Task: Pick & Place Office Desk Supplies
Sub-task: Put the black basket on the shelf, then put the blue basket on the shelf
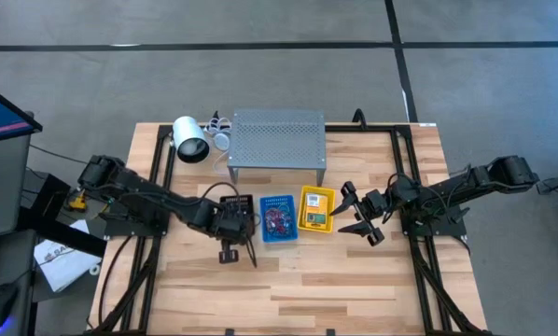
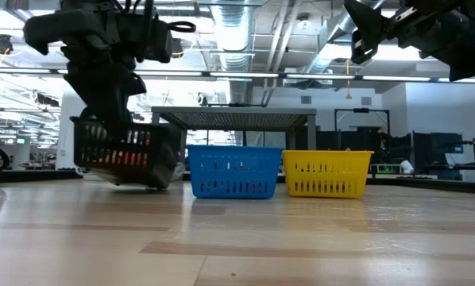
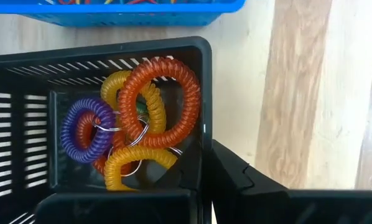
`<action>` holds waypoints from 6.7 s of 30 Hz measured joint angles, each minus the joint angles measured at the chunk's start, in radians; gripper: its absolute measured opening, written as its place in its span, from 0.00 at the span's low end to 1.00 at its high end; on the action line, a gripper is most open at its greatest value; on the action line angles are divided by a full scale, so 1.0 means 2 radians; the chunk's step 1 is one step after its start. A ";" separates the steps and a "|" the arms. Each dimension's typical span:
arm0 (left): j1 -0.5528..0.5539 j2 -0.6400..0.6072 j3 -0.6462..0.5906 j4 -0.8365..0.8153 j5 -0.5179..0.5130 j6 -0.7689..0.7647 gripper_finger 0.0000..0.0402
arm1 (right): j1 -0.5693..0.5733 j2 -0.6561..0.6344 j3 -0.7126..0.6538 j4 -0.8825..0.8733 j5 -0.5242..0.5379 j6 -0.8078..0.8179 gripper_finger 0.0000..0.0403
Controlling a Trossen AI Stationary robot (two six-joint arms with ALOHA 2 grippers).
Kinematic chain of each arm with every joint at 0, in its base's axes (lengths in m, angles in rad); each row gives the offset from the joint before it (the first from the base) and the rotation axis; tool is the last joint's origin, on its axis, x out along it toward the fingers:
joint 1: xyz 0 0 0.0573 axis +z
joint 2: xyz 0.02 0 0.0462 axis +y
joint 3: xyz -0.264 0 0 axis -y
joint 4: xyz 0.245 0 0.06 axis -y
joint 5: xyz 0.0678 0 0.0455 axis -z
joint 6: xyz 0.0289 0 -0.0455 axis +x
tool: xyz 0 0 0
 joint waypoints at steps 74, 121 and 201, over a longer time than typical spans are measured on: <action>0.171 -0.055 0.269 -0.224 -0.115 0.251 0.01 | 0.000 0.000 0.000 -0.001 0.000 0.000 0.55; 0.345 0.016 0.268 -0.197 -0.013 0.388 0.01 | 0.000 0.000 0.000 -0.012 0.007 -0.012 0.55; 0.076 0.065 0.269 -0.108 -0.044 0.183 0.44 | -0.002 0.000 0.000 -0.013 0.007 -0.010 0.55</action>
